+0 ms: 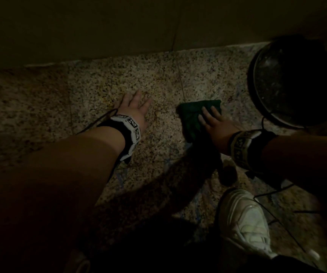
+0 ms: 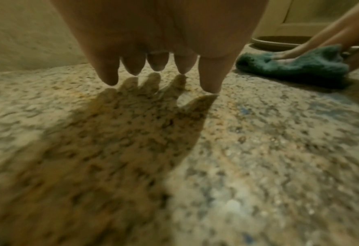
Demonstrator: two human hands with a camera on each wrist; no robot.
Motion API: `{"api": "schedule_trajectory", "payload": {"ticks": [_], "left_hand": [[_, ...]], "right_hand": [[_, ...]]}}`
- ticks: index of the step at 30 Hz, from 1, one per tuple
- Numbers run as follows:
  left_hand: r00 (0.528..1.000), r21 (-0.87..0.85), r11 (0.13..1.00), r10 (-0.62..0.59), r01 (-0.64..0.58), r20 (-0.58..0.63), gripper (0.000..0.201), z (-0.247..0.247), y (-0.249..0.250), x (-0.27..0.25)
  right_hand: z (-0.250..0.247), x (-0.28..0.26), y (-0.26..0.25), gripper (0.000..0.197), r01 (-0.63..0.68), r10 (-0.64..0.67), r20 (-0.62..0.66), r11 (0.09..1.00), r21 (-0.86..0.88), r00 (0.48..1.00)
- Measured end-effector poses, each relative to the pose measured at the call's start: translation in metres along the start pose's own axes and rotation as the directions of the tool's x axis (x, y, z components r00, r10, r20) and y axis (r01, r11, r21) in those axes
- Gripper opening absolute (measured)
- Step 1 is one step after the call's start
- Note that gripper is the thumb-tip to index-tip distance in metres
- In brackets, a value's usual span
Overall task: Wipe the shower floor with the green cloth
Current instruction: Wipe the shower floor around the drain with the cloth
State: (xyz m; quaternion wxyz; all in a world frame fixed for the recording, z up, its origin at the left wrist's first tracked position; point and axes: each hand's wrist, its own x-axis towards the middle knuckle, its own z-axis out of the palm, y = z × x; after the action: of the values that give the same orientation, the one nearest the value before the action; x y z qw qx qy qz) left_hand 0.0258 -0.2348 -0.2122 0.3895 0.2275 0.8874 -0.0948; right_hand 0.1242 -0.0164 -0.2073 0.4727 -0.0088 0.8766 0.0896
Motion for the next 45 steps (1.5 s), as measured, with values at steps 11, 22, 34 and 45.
{"api": "schedule_trajectory", "payload": {"ticks": [11, 22, 34, 45], "left_hand": [[0.999, 0.014, 1.0, -0.014, 0.015, -0.036, 0.069, 0.014, 0.011, 0.008], [0.996, 0.031, 0.999, 0.046, -0.043, -0.081, 0.067, 0.003, 0.026, 0.009], [0.995, 0.024, 0.996, 0.086, -0.087, 0.041, 0.058, -0.01, 0.049, 0.019], [0.99, 0.076, 0.989, 0.132, -0.128, -0.046, 0.062, -0.008, 0.05, 0.018]], "right_hand": [[-0.045, 0.046, 0.001, 0.07, -0.112, 0.134, -0.076, 0.964, 0.24, 0.988], [0.0, 0.017, 0.022, 0.072, -0.063, 0.066, -0.03, 0.993, 0.101, 0.997], [-0.031, 0.024, 0.034, 0.068, -0.113, 0.126, -0.035, 0.959, 0.259, 0.991], [-0.01, 0.02, 0.045, 0.066, -0.116, 0.128, -0.044, 0.97, 0.213, 0.991]]}}
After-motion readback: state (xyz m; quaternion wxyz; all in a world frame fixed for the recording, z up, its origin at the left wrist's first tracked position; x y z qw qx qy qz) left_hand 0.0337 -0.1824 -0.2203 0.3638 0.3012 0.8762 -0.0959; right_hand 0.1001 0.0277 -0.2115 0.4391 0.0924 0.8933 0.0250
